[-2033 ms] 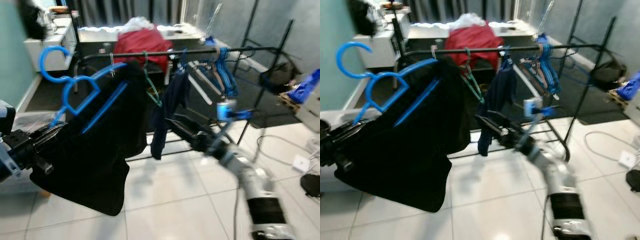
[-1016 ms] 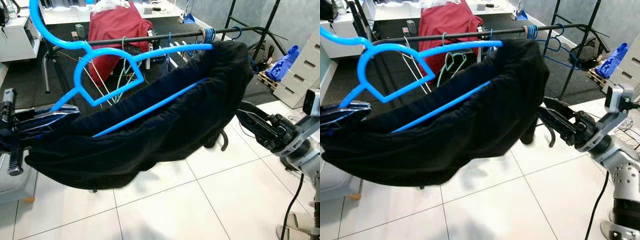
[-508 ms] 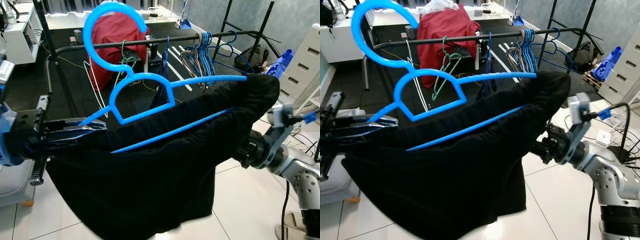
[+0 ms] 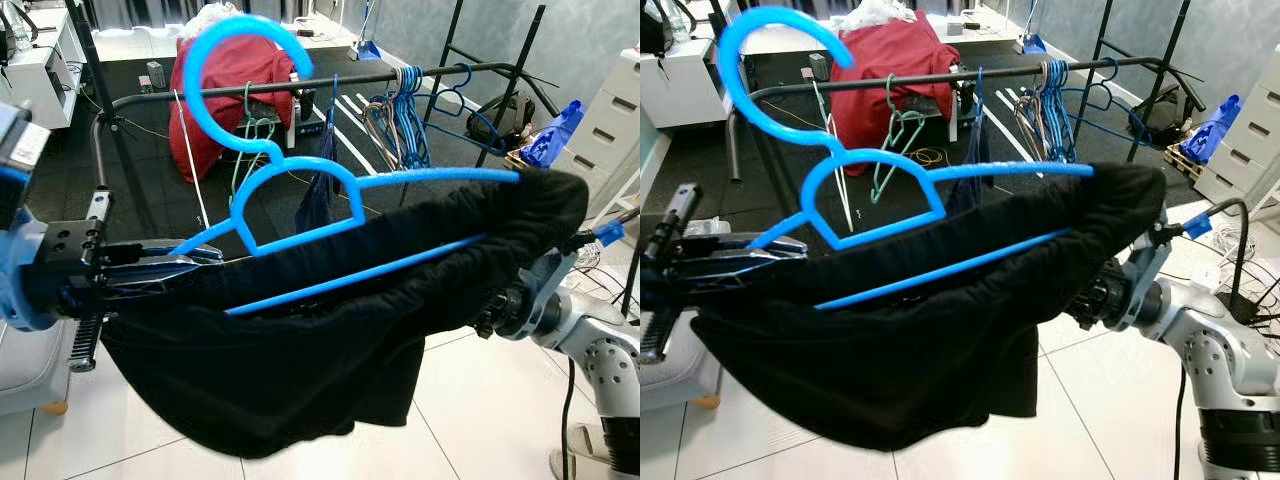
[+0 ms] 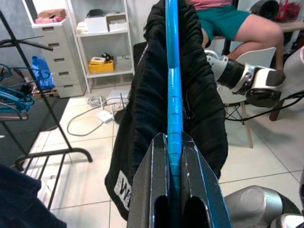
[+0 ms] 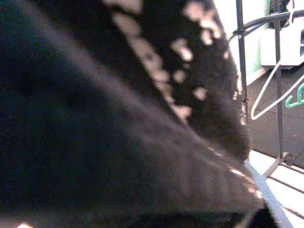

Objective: Hang hanger

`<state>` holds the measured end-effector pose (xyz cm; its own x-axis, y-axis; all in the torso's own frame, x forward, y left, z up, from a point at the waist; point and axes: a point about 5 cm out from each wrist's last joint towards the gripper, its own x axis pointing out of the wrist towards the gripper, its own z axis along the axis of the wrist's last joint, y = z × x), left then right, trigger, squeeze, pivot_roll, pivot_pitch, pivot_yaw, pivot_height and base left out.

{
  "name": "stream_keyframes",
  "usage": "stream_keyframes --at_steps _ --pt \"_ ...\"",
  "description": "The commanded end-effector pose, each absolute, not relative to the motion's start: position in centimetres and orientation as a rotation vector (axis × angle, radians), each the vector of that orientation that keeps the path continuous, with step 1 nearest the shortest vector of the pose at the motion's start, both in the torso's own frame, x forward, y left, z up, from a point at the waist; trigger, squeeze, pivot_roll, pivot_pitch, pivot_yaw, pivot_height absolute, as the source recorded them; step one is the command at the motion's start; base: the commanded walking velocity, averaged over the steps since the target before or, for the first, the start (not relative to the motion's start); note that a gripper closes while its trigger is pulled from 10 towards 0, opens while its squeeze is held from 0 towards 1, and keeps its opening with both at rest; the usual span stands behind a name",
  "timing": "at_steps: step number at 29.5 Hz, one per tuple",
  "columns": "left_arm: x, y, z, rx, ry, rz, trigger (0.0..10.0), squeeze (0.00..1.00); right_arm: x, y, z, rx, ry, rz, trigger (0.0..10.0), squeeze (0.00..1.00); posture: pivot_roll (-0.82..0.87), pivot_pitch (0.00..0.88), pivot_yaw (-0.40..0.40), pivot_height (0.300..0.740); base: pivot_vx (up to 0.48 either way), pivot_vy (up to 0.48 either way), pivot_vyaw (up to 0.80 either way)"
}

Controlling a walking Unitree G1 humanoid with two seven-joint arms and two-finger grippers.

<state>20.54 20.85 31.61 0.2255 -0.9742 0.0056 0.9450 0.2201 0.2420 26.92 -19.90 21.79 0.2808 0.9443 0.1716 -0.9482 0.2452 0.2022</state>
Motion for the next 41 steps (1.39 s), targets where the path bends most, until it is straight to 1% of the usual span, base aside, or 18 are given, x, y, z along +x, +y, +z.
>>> stream_keyframes --at_steps 1,3,7,12,18,21,22,23,25,27,28,29,30,31,32,34,38,41 --pt "20.9 21.1 32.1 0.234 -0.206 -1.297 10.0 0.0 26.9 -19.5 22.4 0.268 -0.044 1.318 0.0 0.0 0.0 0.0 -0.045 0.74 0.0 0.0 0.0" --pt "20.9 21.1 32.1 0.234 -0.206 -1.297 10.0 0.0 26.9 -19.5 22.4 0.268 -0.044 1.318 0.0 0.0 0.0 0.0 -0.045 0.74 0.0 0.0 0.0" --pt "22.2 23.0 31.3 0.209 -0.206 -1.162 10.0 0.0 27.3 -19.9 23.6 0.31 -0.138 1.283 0.0 0.0 0.0 0.0 -0.042 0.74 0.0 0.0 0.0" --pt "22.9 25.0 30.1 0.161 -0.199 -1.045 10.0 0.0 27.4 -20.7 24.9 0.377 -0.231 1.257 0.0 0.0 0.0 0.0 -0.04 0.74 0.0 0.0 0.0" --pt "22.8 26.5 28.9 0.136 -0.158 -0.995 10.0 0.0 27.7 -21.2 25.6 0.404 -0.281 1.222 0.0 0.0 0.0 0.0 -0.039 0.74 0.0 0.0 0.0" --pt "21.6 27.6 27.4 0.115 -0.055 -1.046 10.0 0.0 28.6 -22.1 26.2 0.415 -0.335 1.121 0.0 0.0 0.0 0.0 -0.037 0.74 0.0 0.0 0.0" --pt "21.6 27.6 27.4 0.115 -0.055 -1.046 10.0 0.0 28.6 -22.1 26.2 0.415 -0.335 1.121 0.0 0.0 0.0 0.0 -0.037 0.74 0.0 0.0 0.0" --pt "20.9 28.0 27.0 0.098 -0.021 -1.073 10.0 0.0 29.0 -22.7 26.6 0.427 -0.364 1.065 0.0 0.0 0.0 0.0 -0.037 0.74 0.0 0.0 0.0" --pt "20.9 28.0 27.0 0.098 -0.021 -1.073 10.0 0.0 29.0 -22.7 26.6 0.427 -0.364 1.065 0.0 0.0 0.0 0.0 -0.037 0.74 0.0 0.0 0.0" --pt "19.8 28.9 26.7 0.067 0.02 -1.1 10.0 0.0 30.2 -24.8 27.7 0.476 -0.446 0.902 0.0 0.0 0.01 0.0 -0.035 0.74 0.0 0.0 0.0" --pt "19.8 28.9 26.7 0.067 0.02 -1.1 10.0 0.0 30.2 -24.8 27.7 0.476 -0.446 0.902 0.0 0.0 0.01 0.0 -0.035 0.74 0.0 0.0 0.0" --pt "19.6 29.2 26.6 0.061 0.024 -1.099 10.0 0.0 30.7 -25.8 28.2 0.497 -0.483 0.824 0.0 0.0 0.01 0.0 -0.037 0.74 0.0 0.0 0.0" --pt "19.6 29.2 26.6 0.061 0.024 -1.099 10.0 0.0 30.7 -25.8 28.2 0.497 -0.483 0.824 0.0 0.0 0.01 0.0 -0.037 0.74 0.0 0.0 0.0" --pt "19.4 29.5 26.5 0.056 0.021 -1.083 10.0 0.0 31.4 -26.8 28.5 0.52 -0.504 0.728 0.0 0.0 0.01 0.0 -0.037 0.74 0.0 0.0 0.0" --pt "19.4 29.5 26.5 0.056 0.021 -1.083 10.0 0.0 31.4 -26.8 28.5 0.52 -0.504 0.728 0.0 0.0 0.01 0.0 -0.037 0.74 0.0 0.0 0.0" --pt "19.5 30.0 26.5 0.048 -0.004 -1.049 10.0 0.0 31.9 -27.8 28.5 0.537 -0.512 0.623 0.0 0.0 0.01 0.0 -0.036 0.74 0.0 0.0 0.0" --pt "19.6 30.4 26.5 0.043 -0.048 -1.005 10.0 0.0 32.2 -28.3 28.0 0.548 -0.497 0.572 0.0 0.0 0.01 0.0 -0.036 0.74 0.0 0.0 0.0" --pt "19.9 30.5 27.0 0.034 -0.131 -0.969 10.0 0.0 32.5 -27.1 26.7 0.516 -0.423 0.585 0.0 0.0 0.01 0.0 -0.038 0.74 0.0 0.0 0.0"
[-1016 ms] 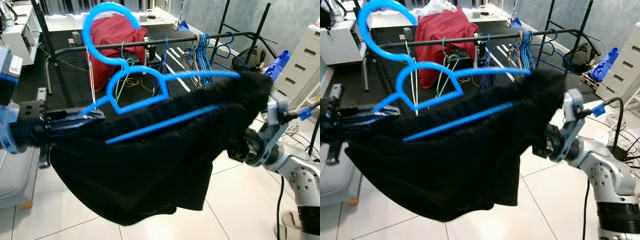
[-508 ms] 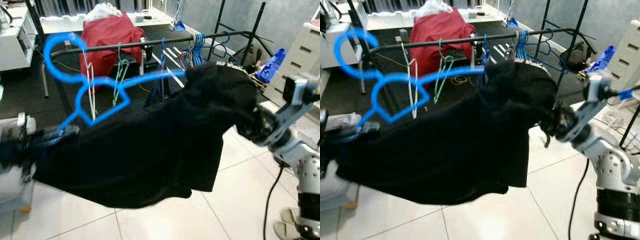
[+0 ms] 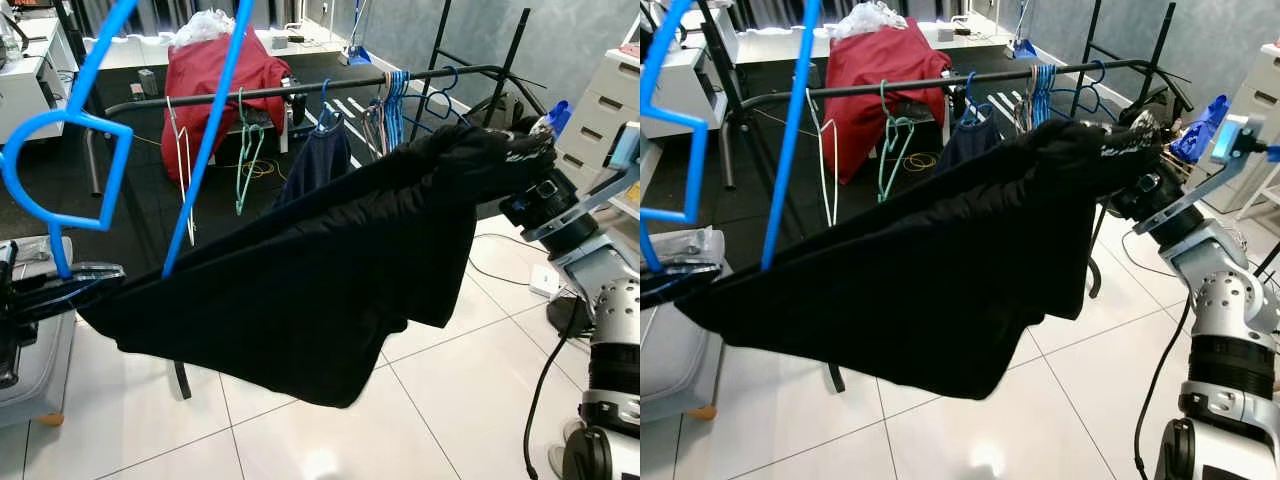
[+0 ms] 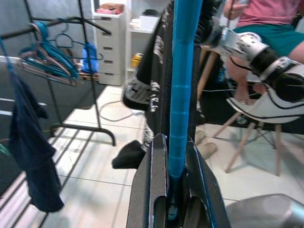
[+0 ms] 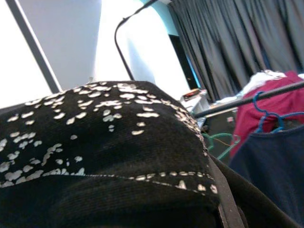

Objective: Hang hanger

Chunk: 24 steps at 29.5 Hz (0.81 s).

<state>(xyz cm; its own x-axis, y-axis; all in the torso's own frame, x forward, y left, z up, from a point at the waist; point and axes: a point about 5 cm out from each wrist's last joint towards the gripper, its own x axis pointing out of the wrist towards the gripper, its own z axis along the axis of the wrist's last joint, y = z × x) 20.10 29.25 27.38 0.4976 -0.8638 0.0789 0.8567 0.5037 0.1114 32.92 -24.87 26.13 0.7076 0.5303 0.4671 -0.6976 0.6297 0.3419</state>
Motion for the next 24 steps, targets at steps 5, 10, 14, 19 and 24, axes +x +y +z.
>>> stream_keyframes --at_steps 5,10,14,19,24 --pt "21.7 28.5 28.0 -0.021 -0.305 -0.921 10.0 0.0 32.7 -22.8 24.0 0.441 -0.275 0.706 0.0 0.0 0.01 0.0 -0.036 0.74 0.0 0.0 0.0" --pt "23.0 26.6 28.9 -0.122 -0.449 -0.871 10.0 0.0 32.4 -19.6 22.3 0.401 -0.194 0.799 0.0 0.0 0.01 0.0 -0.035 0.74 0.0 0.0 0.0" --pt "25.7 21.2 29.5 -0.489 -0.685 -0.759 10.0 0.0 32.2 -14.3 20.5 0.407 -0.131 0.904 0.0 0.0 0.01 0.0 -0.035 0.74 0.0 0.0 0.0" --pt "26.9 18.4 29.4 -0.681 -0.726 -0.707 10.0 0.0 32.4 -12.4 20.3 0.421 -0.125 0.927 0.0 0.0 0.01 0.0 -0.04 0.74 0.0 0.0 0.0" --pt "28.7 20.6 29.4 -0.677 -0.714 -0.478 10.0 0.0 32.8 -12.0 19.0 0.329 -0.068 0.883 0.0 0.0 0.01 0.0 -0.045 0.74 0.0 0.0 0.0"
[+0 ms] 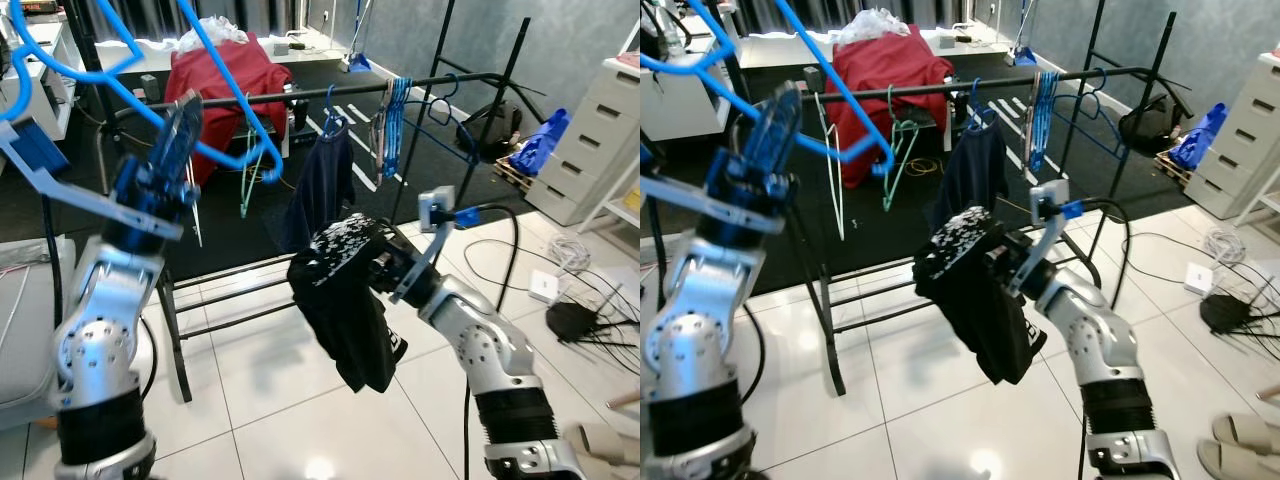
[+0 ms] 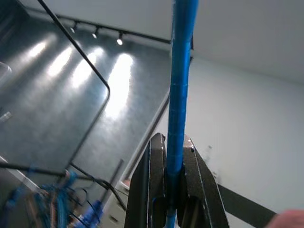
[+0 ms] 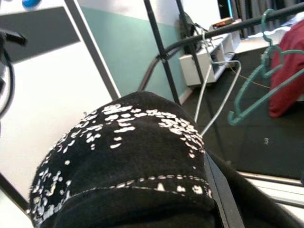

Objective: Hang hanger

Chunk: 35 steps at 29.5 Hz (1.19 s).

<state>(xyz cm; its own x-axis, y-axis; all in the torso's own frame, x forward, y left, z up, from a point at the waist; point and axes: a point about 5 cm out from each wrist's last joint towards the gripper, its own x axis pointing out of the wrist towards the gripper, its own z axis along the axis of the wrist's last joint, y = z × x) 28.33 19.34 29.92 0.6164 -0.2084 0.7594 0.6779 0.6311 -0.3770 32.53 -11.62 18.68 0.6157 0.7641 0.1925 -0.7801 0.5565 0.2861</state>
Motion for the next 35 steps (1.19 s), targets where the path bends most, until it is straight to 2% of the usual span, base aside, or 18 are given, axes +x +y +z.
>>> stream_keyframes --at_steps 1,2,3,4,5,6,9,12,17,23,35 --pt "29.3 21.9 28.2 -0.508 -0.614 -0.36 10.0 0.0 33.5 -12.9 18.1 0.292 -0.035 0.792 0.0 0.0 0.02 0.0 -0.046 0.74 0.0 0.0 0.0" --pt "29.3 21.9 28.2 -0.508 -0.614 -0.36 10.0 0.0 33.5 -12.9 18.1 0.292 -0.035 0.792 0.0 0.0 0.02 0.0 -0.046 0.74 0.0 0.0 0.0" --pt "29.8 22.8 26.2 -0.319 -0.475 -0.25 10.0 0.0 34.2 -13.7 17.3 0.262 -0.005 0.696 0.0 0.0 0.02 0.0 -0.044 0.74 0.0 0.0 0.0" --pt "29.9 23.5 24.0 -0.208 -0.359 -0.157 10.0 0.0 34.7 -14.5 16.5 0.242 0.029 0.61 3.4 0.0 0.03 0.0 -0.043 0.74 0.0 0.0 0.0" --pt "29.8 23.9 21.9 -0.157 -0.262 -0.083 10.0 0.0 35.0 -14.9 15.8 0.226 0.054 0.554 10.0 0.0 0.03 0.0 -0.042 0.74 0.0 0.0 0.0" --pt "29.8 23.9 21.9 -0.157 -0.262 -0.083 10.0 0.0 35.0 -14.9 15.8 0.226 0.054 0.554 10.0 0.0 0.03 0.0 -0.042 0.74 0.0 0.0 0.0" --pt "27.6 24.0 15.1 -0.053 0.002 0.102 10.0 0.0 35.0 -15.2 13.9 0.151 0.129 0.48 10.0 0.0 0.03 0.0 -0.049 0.74 0.0 0.0 0.0" --pt "26.3 23.1 13.6 -0.04 0.05 0.124 10.0 0.0 34.8 -15.4 14.1 0.146 0.124 0.496 10.0 0.0 0.04 0.0 -0.066 0.74 0.0 0.0 0.0" --pt "25.3 22.9 13.4 -0.031 0.054 0.149 10.0 0.0 34.3 -15.6 13.9 0.112 0.133 0.522 10.0 0.0 0.05 0.0 -0.074 0.74 0.0 0.0 0.0" --pt "25.2 22.4 13.1 0.056 0.066 0.153 10.0 0.0 34.1 -15.5 13.6 0.119 0.112 0.532 10.0 0.0 0.04 0.0 -0.064 0.74 -0.479 0.0 0.0" --pt "25.2 21.5 12.9 0.092 0.069 0.142 10.0 0.0 34.2 -15.7 13.3 0.165 0.112 0.524 10.0 0.0 0.04 0.0 -0.065 0.74 -0.48 0.0 0.0"
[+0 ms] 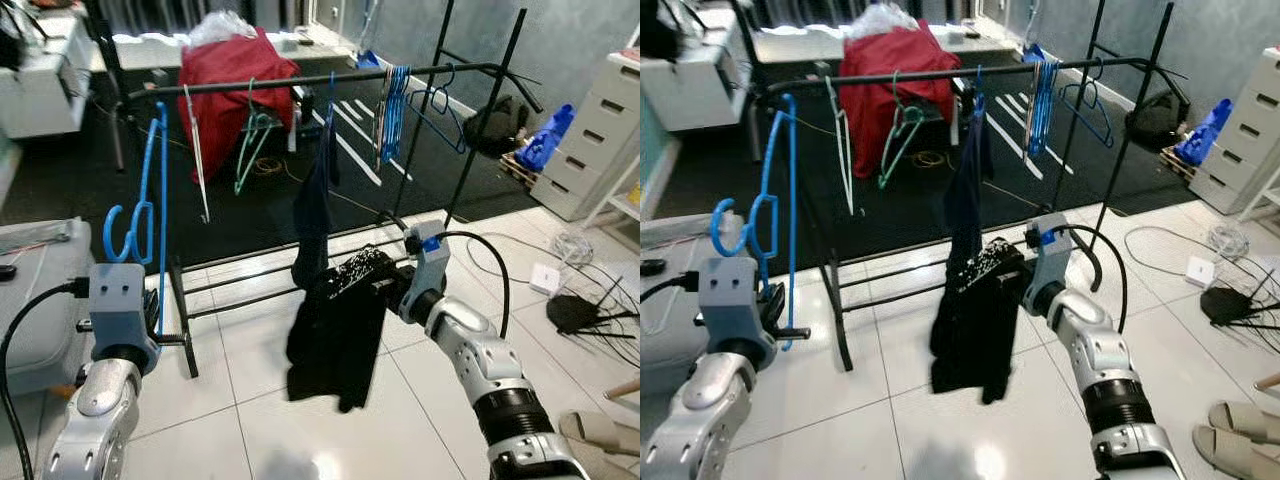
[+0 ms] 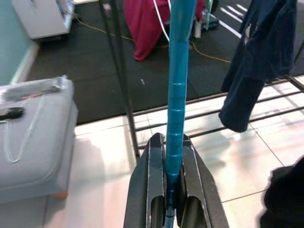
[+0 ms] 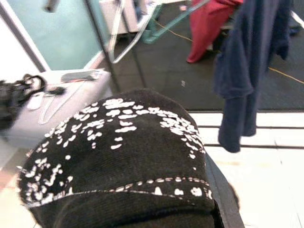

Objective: Hang hanger

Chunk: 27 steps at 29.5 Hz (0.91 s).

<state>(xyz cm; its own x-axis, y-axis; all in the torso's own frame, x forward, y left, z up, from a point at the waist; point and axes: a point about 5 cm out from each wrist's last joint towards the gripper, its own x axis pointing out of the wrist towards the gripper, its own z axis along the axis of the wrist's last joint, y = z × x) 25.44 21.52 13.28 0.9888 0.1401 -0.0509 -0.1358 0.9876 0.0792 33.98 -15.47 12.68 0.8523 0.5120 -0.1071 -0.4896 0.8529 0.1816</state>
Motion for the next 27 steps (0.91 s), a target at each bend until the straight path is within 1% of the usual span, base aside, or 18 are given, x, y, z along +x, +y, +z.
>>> stream_keyframes --at_steps 1,5,9,17,27 --pt "25.2 21.5 12.9 0.093 0.069 0.141 10.0 0.0 34.2 -15.7 13.3 0.166 0.112 0.524 10.0 0.0 0.04 0.0 -0.065 0.74 -0.48 0.0 0.0" --pt "25.2 21.4 12.9 0.088 0.069 0.136 10.0 0.0 34.2 -15.7 13.1 0.163 0.13 0.529 10.0 0.0 0.05 0.0 -0.066 0.74 -0.48 0.0 -0.56" --pt "25.2 21.3 12.9 0.087 0.065 0.124 10.0 0.0 34.3 -15.6 13.1 0.166 0.133 0.536 10.0 0.0 0.04 0.0 -0.066 0.74 0.0 0.0 -0.8" --pt "25.6 20.6 13.0 0.165 0.064 0.056 10.0 0.0 34.4 -15.6 13.0 0.185 0.133 0.531 10.0 0.0 0.05 0.0 -0.063 0.74 0.0 0.0 -0.8" --pt "26.1 20.4 13.0 0.223 0.062 0.029 10.0 0.0 34.5 -15.6 13.0 0.189 0.137 0.529 10.0 0.0 0.05 0.0 -0.063 0.74 0.0 0.0 -0.8"
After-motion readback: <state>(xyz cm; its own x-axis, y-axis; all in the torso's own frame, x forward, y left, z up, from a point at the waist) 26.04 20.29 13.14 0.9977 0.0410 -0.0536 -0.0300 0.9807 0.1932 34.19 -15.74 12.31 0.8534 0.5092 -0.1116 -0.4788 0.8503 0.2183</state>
